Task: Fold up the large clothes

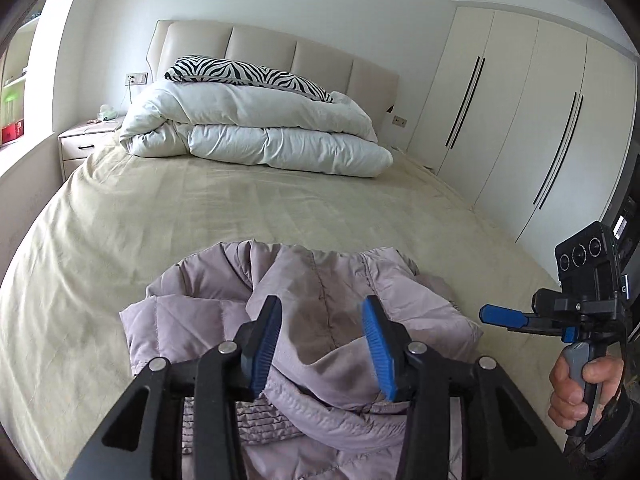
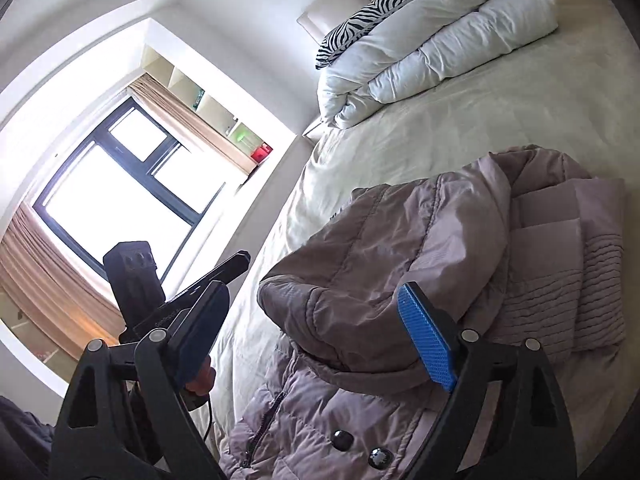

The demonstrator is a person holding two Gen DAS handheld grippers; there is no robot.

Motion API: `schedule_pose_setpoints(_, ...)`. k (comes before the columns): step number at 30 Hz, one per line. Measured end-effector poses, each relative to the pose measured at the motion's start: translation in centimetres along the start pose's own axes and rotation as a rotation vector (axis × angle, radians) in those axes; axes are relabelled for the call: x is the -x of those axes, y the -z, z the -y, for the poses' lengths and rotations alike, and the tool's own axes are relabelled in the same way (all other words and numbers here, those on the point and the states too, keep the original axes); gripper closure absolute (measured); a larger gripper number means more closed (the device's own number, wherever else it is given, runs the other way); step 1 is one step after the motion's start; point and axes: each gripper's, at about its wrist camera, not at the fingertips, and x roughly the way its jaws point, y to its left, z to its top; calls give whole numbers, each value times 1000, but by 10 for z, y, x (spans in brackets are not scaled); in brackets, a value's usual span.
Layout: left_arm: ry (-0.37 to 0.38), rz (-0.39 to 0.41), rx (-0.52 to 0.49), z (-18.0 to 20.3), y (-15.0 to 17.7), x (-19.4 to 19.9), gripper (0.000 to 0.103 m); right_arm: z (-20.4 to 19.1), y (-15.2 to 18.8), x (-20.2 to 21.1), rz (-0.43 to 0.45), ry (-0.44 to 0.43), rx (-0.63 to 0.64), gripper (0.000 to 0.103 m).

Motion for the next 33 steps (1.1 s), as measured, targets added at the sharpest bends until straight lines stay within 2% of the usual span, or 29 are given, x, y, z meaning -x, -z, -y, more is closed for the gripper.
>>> schedule_pose_setpoints(2,-12,-50,5,5,7,-21,57,7,6,-20,-66,-3,-60,16)
schedule_pose_setpoints(4,-29,-97,25,4,22,-42,57,28,12,-38,-123,74,-115,20)
schedule_pose_setpoints(6,-32,-141,70,1,40,-59,57,58,19,-49,-152,181,-174,34)
schedule_pose_setpoints(7,-37,-157,89,-1,47,-68,57,70,20,-53,-160,221,-189,36)
schedule_pose_setpoints(8,-48,-170,92,-1,54,-78,57,82,20,-58,-164,251,-200,45)
schedule_pose_setpoints(9,-70,-177,85,-1,59,-86,58,91,19,-63,-172,288,-201,62)
schedule_pose_setpoints(10,-93,-182,71,1,62,-93,58,96,19,-66,-181,336,-190,70)
schedule_pose_setpoints(13,-112,-197,88,1,63,-112,58,105,11,-77,-183,405,-149,73)
schedule_pose_setpoints(15,-113,-211,97,-2,61,-127,58,106,4,-83,-181,455,-110,74)
schedule_pose_setpoints(19,-146,-232,52,1,61,-151,59,104,-6,-101,-193,562,48,75)
schedule_pose_setpoints(21,-131,-236,74,0,58,-145,58,103,-14,-101,-217,564,36,74)
schedule_pose_setpoints(23,-98,-222,141,-5,54,-127,58,94,-23,-95,-218,548,10,71)
schedule_pose_setpoints(24,-93,-199,160,-5,52,-116,58,84,-26,-87,-199,529,8,71)
schedule_pose_setpoints(26,-113,-124,134,1,48,-93,57,66,-35,-69,-132,481,27,70)
schedule_pose_setpoints(27,-132,-105,111,5,47,-89,55,59,-39,-63,-105,475,45,62)
schedule_pose_setpoints(29,-170,-117,61,11,48,-97,55,44,-49,-60,-57,493,87,46)
schedule_pose_setpoints(31,-186,-172,50,9,54,-117,55,38,-58,-71,-45,520,133,46)
schedule_pose_setpoints(33,-186,-191,55,4,61,-129,55,43,-60,-87,-86,550,141,46)
